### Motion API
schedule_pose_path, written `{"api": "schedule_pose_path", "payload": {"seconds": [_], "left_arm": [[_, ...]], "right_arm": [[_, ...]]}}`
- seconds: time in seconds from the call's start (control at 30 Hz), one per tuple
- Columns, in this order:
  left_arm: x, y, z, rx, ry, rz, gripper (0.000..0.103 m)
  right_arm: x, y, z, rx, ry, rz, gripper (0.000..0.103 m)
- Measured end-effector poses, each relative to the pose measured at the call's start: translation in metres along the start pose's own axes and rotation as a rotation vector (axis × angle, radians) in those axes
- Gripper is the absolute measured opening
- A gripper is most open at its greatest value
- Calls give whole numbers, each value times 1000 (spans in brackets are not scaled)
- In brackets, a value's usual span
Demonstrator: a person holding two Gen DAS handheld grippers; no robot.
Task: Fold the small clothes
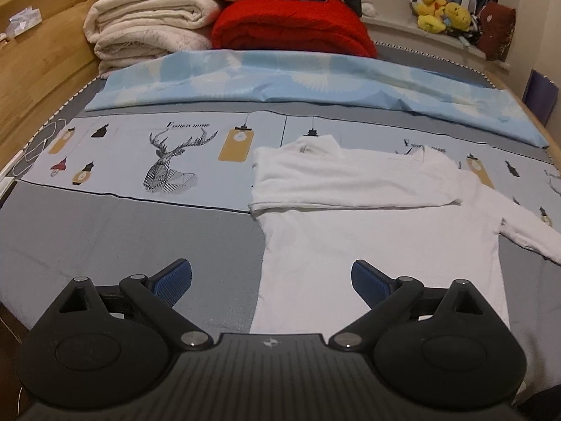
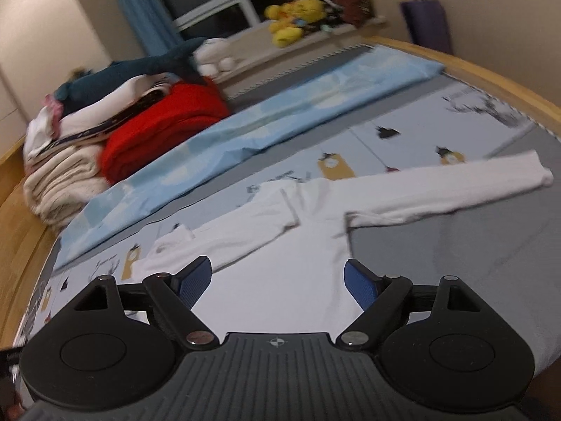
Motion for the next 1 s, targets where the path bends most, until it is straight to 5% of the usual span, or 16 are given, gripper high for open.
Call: {"api": "schedule_pose_path", "payload": {"seconds": [0.17,0.4,0.57,0.73,0.77,0.83,0.87,1.0], "left_arm": [[24,7,11,-6,21,-40,99],[66,19,37,-35,23,-115,99],[98,27,55,-17,75,-141,99],[122,37,55,-67,73,-161,99],[126,40,55,-74,77,-162,99],[131,41,53,-82,82,-160,99],[133,41,53,-85,81,-161,99],[140,36,46,-84,74,-162,99]], "right_arm": [[8,17,68,168,-43,51,84],[31,44,240,566,-253,175,84],[57,57,335,651,-422,212,83],[79,66,385,752,-488,268,88],[82,72,387,741,-501,287,83],[87,84,389,694,-554,307,20],[92,88,393,700,-552,302,4],[100,120,379,662,-557,363,3]]}}
Point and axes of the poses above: each gripper's, at about its wrist camera, not at the fingertips, and x roughly the way its jaws point, z to its right, y to its top, the point moved 5 cm from there along x, roughly the way its jaws point, and after that the axes turned 13 degrees about y, right-handed, at the moved point
